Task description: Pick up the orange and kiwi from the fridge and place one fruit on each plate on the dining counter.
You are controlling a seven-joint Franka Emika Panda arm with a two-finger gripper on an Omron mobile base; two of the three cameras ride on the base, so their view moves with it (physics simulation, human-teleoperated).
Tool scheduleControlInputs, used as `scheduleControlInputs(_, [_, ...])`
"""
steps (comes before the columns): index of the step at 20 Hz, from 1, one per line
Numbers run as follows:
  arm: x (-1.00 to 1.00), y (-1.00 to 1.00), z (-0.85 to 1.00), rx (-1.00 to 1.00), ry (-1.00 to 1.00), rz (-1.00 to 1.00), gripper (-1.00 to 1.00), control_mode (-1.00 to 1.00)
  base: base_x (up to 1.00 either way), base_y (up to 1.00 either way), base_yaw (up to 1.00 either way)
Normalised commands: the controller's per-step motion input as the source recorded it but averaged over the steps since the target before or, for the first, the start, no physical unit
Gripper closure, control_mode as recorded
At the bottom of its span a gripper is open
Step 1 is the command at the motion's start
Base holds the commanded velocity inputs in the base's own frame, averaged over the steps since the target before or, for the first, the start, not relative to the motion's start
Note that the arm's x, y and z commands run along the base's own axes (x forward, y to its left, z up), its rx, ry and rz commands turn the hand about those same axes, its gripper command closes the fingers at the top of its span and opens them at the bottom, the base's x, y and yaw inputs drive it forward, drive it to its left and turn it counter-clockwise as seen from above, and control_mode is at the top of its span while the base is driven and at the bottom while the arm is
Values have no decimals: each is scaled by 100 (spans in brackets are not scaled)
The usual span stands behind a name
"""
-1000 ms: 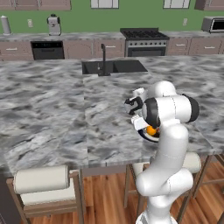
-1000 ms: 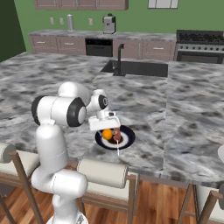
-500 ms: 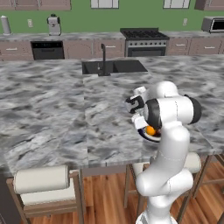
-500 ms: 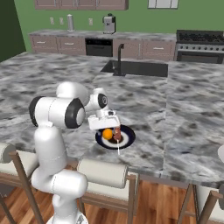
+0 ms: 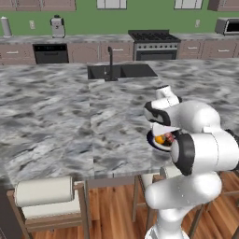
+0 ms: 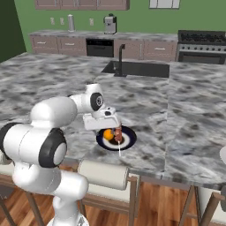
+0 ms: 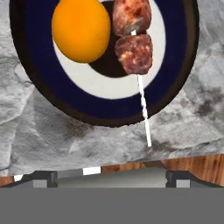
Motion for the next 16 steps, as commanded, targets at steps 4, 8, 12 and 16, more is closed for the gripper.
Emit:
scheduleControlInputs(4, [-91, -1, 82, 0, -28, -1, -100, -100, 0, 0, 0])
scheduleControlInputs(8, [-100, 1, 81, 0, -32, 0, -100, -100, 0, 0, 0])
scheduleControlInputs(12, [-94, 29, 58, 0, -24, -1, -100, -100, 0, 0, 0])
scheduleControlInputs(16, [-85, 53, 20, 0, -19, 0, -100, -100, 0, 0, 0])
